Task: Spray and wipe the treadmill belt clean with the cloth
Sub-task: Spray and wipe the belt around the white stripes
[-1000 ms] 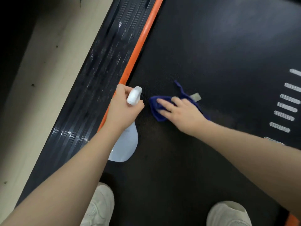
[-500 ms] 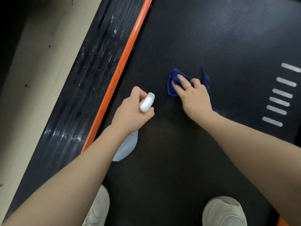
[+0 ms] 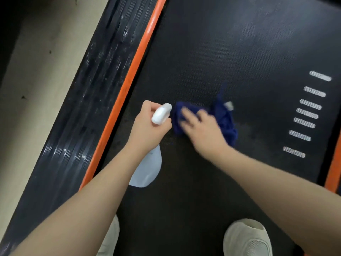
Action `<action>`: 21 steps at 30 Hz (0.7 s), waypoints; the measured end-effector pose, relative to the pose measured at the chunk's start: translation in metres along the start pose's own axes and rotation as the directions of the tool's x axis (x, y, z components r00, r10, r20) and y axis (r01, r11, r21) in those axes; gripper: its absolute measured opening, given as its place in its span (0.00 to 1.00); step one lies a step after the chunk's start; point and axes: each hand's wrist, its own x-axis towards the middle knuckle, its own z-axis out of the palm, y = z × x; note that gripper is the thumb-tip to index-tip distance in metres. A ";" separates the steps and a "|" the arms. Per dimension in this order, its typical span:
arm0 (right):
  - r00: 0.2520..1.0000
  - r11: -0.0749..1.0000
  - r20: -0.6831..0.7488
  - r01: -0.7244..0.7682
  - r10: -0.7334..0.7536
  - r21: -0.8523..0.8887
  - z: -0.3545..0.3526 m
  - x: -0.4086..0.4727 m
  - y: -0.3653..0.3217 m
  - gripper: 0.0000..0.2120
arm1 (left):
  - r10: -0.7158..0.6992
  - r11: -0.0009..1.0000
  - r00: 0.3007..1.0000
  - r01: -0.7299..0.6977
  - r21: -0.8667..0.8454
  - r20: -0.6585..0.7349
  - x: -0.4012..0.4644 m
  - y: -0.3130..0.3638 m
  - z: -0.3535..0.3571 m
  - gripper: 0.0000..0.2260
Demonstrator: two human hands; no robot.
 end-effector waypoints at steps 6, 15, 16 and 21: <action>0.995 0.995 0.000 0.097 -0.097 0.033 0.002 0.004 0.022 0.23 | -0.018 0.999 1.000 0.019 0.037 -0.020 0.006 0.000 0.002 0.11; 0.979 0.968 0.025 -0.202 0.201 0.151 -0.001 -0.042 0.017 0.28 | -0.009 0.998 1.000 0.010 0.062 -0.004 0.008 0.000 0.000 0.12; 0.979 0.972 0.008 -0.203 0.204 0.115 0.003 -0.040 0.017 0.27 | -0.005 0.998 1.000 0.006 0.059 -0.008 0.008 -0.001 0.000 0.12; 0.962 0.965 -0.078 -0.256 0.260 0.054 0.007 0.023 0.018 0.28 | 0.013 0.998 1.000 -0.014 0.054 0.008 0.007 -0.003 0.001 0.11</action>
